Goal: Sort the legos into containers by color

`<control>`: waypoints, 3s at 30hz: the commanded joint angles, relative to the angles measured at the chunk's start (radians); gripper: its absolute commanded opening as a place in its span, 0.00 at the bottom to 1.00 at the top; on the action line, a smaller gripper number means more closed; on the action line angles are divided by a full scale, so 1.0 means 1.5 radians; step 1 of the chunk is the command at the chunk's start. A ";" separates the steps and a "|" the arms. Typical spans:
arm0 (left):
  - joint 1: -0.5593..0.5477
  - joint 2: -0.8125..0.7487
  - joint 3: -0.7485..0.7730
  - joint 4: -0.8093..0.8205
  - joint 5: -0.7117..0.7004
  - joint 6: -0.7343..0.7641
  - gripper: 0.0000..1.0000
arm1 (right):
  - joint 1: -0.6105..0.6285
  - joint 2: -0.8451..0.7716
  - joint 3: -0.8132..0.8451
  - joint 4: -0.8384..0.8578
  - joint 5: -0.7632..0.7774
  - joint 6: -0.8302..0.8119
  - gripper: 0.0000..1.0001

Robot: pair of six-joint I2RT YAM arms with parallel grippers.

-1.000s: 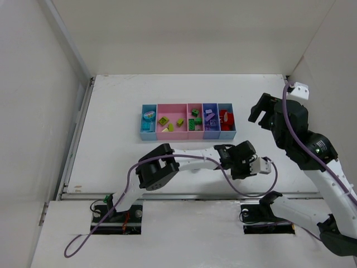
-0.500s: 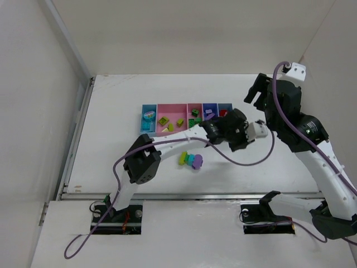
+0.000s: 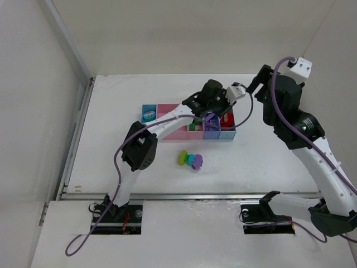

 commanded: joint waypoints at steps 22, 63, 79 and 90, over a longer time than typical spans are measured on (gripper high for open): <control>0.036 0.077 -0.007 0.163 -0.028 -0.024 0.14 | -0.003 0.038 -0.005 0.044 0.009 -0.009 0.86; 0.028 -0.301 -0.449 -0.434 0.219 0.529 1.00 | 0.016 -0.191 -0.251 -0.017 -0.510 -0.086 1.00; 0.002 -0.327 -0.572 -0.196 0.122 0.351 0.90 | 0.036 -0.149 -0.238 -0.053 -0.463 -0.073 1.00; 0.002 -0.328 -0.592 -0.177 0.122 0.285 0.40 | 0.036 -0.122 -0.244 -0.040 -0.476 -0.073 1.00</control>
